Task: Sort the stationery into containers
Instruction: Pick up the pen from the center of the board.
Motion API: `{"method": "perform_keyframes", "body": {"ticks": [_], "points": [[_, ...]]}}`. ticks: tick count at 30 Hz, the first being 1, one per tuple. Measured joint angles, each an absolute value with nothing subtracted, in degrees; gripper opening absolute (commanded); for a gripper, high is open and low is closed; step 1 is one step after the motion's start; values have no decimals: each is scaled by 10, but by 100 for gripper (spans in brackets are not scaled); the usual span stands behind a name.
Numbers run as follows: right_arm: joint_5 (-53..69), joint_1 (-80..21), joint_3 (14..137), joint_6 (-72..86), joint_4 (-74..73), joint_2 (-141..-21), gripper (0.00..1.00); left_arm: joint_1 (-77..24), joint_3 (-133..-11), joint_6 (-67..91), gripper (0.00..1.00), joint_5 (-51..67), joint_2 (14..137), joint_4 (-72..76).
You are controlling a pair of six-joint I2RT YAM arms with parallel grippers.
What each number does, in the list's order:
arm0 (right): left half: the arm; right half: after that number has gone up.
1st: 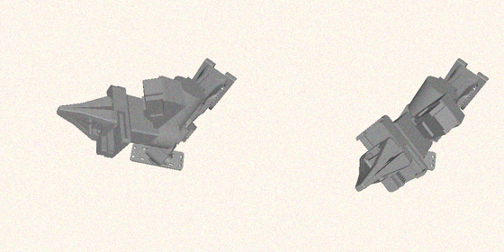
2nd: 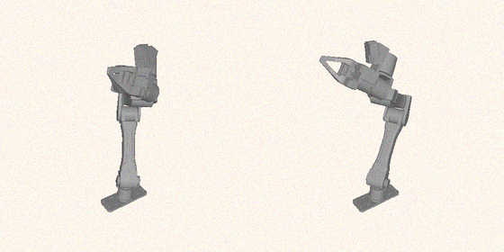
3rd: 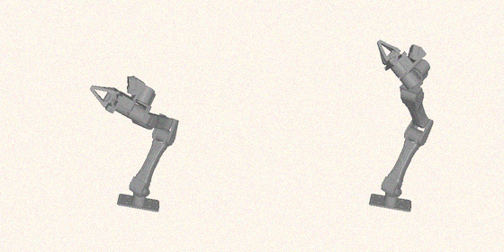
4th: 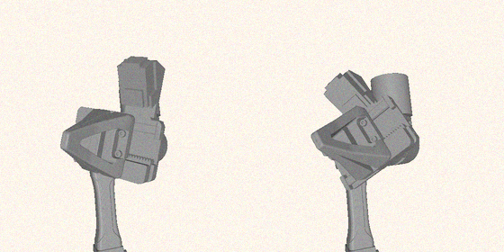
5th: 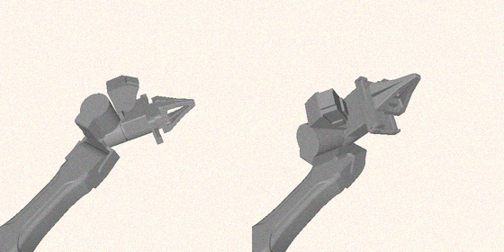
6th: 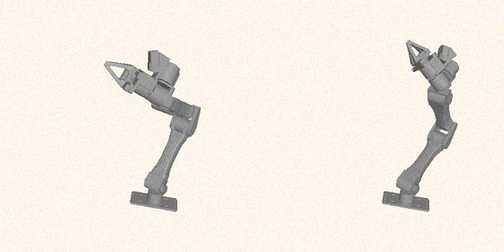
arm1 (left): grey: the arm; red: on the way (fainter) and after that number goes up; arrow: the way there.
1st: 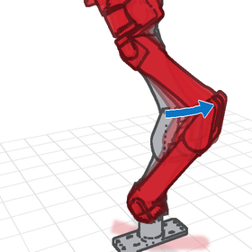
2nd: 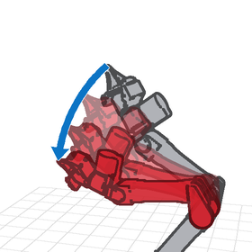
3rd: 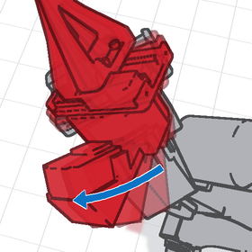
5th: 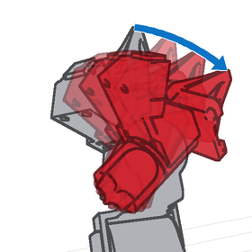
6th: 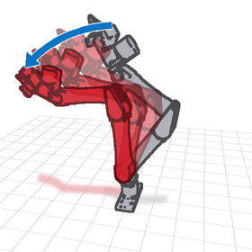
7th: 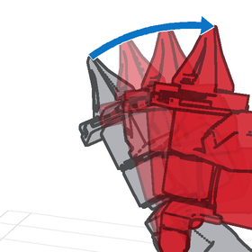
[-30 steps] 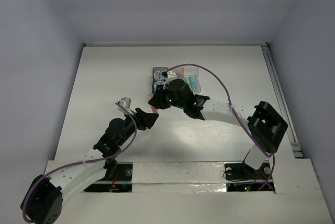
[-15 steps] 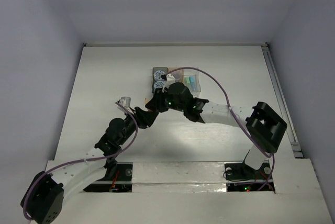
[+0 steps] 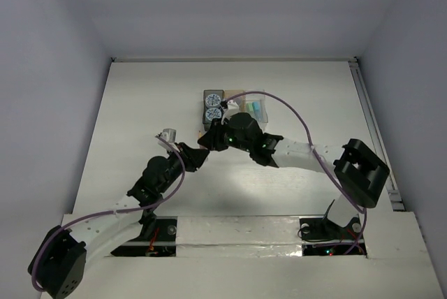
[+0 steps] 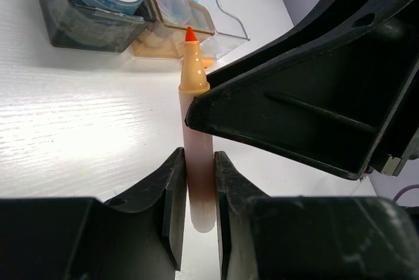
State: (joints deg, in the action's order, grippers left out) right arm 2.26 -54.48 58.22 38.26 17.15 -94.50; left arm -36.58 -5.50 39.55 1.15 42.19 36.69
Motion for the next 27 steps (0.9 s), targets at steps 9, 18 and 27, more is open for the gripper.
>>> {"method": "perform_keyframes", "body": {"ticks": [9,18,27], "points": [[17,-536,549,367,156,-859,70,-366,-58,371,0,30,376,343],[-65,-464,478,354,94,-782,5,-366,-58,349,0,45,345,312],[-152,-404,461,346,11,-882,70,-366,-55,328,0,58,319,297]]}}
